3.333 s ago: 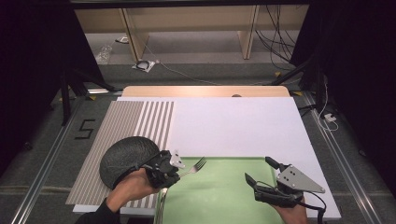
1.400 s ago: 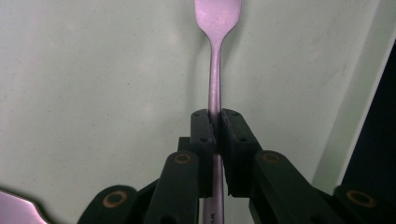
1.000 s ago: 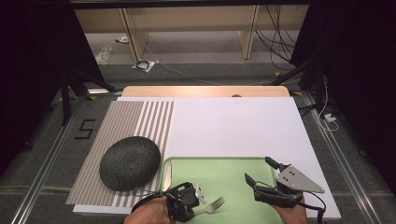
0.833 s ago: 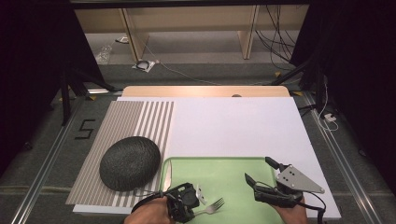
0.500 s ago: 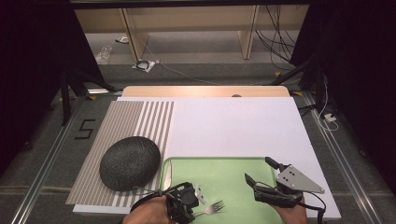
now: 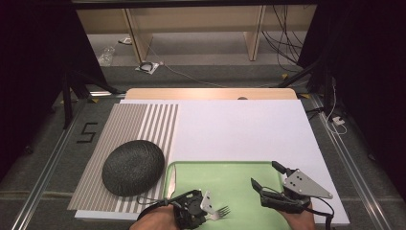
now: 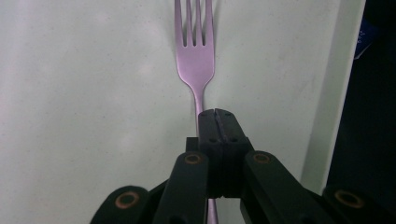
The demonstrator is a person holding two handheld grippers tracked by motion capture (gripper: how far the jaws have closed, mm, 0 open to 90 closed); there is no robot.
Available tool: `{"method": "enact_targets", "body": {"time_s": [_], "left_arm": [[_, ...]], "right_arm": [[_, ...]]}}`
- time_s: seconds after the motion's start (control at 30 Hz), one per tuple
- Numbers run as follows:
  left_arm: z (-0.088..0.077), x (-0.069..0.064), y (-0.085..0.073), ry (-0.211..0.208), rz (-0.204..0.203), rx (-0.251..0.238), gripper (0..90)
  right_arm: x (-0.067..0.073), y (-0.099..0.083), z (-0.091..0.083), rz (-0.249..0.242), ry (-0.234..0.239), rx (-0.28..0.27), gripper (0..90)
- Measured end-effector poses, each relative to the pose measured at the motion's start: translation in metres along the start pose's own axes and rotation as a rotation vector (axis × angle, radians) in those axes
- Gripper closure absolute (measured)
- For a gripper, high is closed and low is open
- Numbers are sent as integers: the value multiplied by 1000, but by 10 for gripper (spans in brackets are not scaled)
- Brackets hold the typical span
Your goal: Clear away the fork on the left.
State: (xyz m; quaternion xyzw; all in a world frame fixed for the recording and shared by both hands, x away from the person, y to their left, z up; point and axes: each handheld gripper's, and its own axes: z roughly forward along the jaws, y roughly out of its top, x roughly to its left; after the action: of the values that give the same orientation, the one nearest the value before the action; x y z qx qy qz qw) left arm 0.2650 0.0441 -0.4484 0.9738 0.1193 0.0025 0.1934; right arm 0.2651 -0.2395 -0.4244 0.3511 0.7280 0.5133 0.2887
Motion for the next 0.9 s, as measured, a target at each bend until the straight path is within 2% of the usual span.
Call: {"method": "enact_targets", "body": {"time_s": [0.17, 0.37, 0.9], "left_arm": [[7, -2, 0, -3, 14, 10, 895], [13, -2, 0, -10, 2, 17, 895], [10, 10, -5, 43, -21, 20, 895]], "right_arm": [[0, 0, 0, -1, 1, 1, 163], [0, 0, 0, -4, 1, 1, 163], [0, 0, 0, -3, 0, -1, 163]]}}
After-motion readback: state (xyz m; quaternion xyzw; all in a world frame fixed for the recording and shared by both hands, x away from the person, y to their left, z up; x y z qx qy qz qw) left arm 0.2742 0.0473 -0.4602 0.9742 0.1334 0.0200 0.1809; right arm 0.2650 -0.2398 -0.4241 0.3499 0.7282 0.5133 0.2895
